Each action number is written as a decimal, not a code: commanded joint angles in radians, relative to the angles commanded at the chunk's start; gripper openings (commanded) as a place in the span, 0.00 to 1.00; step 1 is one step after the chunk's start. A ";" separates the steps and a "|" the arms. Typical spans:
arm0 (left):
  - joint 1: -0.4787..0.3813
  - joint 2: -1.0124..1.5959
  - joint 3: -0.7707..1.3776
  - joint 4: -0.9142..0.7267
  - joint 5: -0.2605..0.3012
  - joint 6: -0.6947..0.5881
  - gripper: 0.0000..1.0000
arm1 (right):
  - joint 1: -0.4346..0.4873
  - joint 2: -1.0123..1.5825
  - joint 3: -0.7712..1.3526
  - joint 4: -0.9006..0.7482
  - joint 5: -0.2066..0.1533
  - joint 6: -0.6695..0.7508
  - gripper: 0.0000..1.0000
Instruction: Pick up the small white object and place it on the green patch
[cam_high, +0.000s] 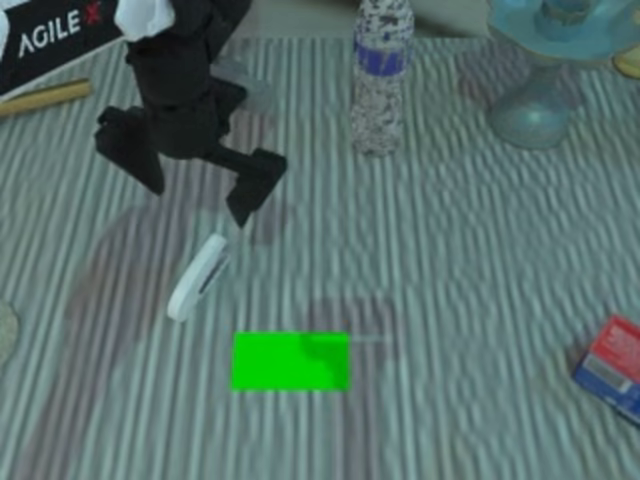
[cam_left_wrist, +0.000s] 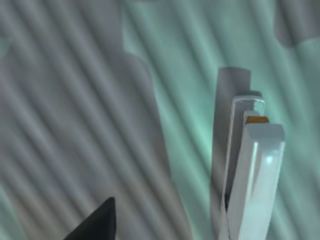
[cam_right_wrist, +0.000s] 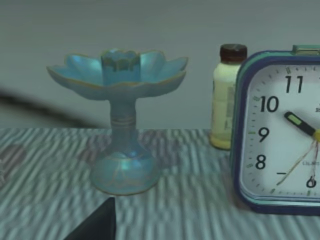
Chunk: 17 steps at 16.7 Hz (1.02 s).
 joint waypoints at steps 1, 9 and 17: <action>0.000 0.009 -0.037 0.051 0.000 0.000 1.00 | 0.000 0.000 0.000 0.000 0.000 0.000 1.00; -0.001 0.051 -0.187 0.240 0.000 0.000 1.00 | 0.000 0.000 0.000 0.000 0.000 0.000 1.00; -0.001 0.051 -0.187 0.240 0.000 0.000 0.47 | 0.000 0.000 0.000 0.000 0.000 0.000 1.00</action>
